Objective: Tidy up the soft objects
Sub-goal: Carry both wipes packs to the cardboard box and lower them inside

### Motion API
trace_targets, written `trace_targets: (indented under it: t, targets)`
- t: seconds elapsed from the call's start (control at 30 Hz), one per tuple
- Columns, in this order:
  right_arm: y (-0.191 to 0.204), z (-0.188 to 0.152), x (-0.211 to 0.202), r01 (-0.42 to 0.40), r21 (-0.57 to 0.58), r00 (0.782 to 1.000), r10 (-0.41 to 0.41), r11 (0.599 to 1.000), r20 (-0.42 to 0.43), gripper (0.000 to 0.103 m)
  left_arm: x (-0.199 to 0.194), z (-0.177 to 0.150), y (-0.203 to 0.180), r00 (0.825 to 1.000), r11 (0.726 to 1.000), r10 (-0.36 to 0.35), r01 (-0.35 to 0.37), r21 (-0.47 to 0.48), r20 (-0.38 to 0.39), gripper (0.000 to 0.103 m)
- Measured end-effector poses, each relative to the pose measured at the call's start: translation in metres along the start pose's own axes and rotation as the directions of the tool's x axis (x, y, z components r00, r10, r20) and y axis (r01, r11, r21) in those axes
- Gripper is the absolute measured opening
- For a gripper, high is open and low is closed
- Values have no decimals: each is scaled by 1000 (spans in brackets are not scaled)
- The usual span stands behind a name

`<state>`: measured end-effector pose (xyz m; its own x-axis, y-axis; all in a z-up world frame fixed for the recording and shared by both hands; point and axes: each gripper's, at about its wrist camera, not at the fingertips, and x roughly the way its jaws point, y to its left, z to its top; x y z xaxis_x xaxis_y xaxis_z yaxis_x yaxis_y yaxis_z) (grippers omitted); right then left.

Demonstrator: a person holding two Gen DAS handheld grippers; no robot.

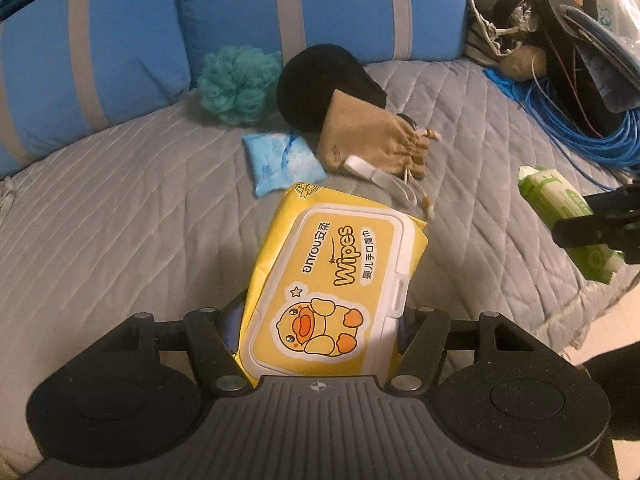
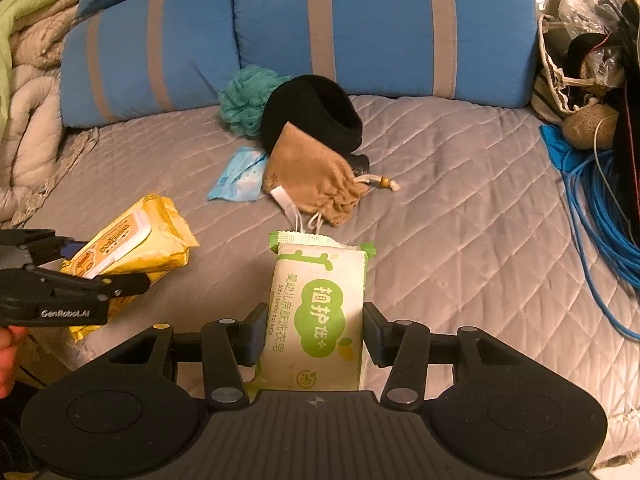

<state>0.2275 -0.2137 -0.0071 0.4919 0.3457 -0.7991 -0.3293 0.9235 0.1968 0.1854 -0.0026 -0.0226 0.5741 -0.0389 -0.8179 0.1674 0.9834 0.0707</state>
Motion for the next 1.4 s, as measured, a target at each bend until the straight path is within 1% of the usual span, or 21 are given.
trace_targets:
  t: [0.2,0.33,0.67,0.87,1.1,1.3,1.4]
  targets:
    - [10,-13,-8,-4,4,1000,4,1000,-12,52,-25,-21,-2,1000,999,-16,16,-28,18,64]
    - [19,-26,-14,-15,-7,1000,15,1000,-26,52,-39,-36,-8,999,999,-31,32,-26,20,64]
    - [33,-60,-33,-31,6,997,32,999,-70,52,-60,-68,-22,998,998,-60,59,-18,-2,64]
    - [43,-81,-41,-42,2,992,42,999,-118,52,-70,-85,-30,997,997,-80,80,-6,-21,64]
    - [55,-103,-46,-54,-17,979,49,998,-196,52,-77,-106,-41,992,994,-104,106,21,-72,64]
    - [66,-118,-40,-28,-62,960,10,998,-278,52,-75,-122,-51,983,990,-120,128,52,-142,64]
    - [69,-122,-39,-28,-79,956,3,997,-294,52,-72,-124,-50,980,991,-114,124,54,-166,64]
